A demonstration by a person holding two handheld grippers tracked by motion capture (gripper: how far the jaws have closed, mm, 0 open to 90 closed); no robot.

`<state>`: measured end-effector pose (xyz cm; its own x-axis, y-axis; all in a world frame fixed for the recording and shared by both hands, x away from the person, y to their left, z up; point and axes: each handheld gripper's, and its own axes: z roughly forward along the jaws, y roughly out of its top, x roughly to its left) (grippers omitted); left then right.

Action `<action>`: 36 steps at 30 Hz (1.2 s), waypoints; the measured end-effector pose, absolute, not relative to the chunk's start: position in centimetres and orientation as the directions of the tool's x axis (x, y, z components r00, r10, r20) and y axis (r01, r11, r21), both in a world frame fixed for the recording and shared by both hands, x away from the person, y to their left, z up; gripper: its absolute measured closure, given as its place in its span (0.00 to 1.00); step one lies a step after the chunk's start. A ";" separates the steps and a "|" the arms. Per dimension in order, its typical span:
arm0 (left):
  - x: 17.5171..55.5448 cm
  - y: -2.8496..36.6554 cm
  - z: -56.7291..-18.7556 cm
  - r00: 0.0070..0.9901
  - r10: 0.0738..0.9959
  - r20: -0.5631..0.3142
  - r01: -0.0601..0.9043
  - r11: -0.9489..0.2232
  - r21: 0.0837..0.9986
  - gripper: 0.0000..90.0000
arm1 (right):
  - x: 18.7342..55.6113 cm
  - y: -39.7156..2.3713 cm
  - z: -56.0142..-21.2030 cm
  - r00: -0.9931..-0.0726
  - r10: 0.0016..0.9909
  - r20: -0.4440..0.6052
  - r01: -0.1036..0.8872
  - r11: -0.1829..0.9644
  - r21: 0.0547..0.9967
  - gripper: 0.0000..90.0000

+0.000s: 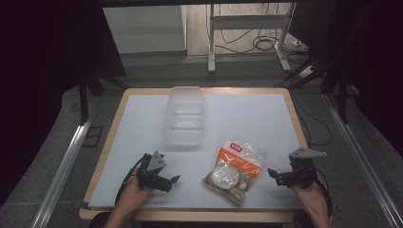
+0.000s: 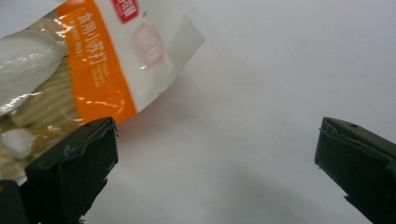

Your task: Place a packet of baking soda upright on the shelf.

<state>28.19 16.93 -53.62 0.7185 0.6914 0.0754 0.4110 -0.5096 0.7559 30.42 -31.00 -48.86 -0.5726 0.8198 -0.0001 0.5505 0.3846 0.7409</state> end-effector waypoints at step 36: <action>28.1 16.8 -53.7 0.723 0.685 0.083 0.405 -0.518 0.754 0.04 | 29.9 -29.8 -49.3 -0.632 0.772 -0.073 0.496 0.475 0.727 0.01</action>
<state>28.11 16.84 -53.75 0.7235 0.6854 0.0825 0.4047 -0.5179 0.7537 29.92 -29.76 -49.33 -0.6316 0.7718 -0.0734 0.4962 0.4752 0.7266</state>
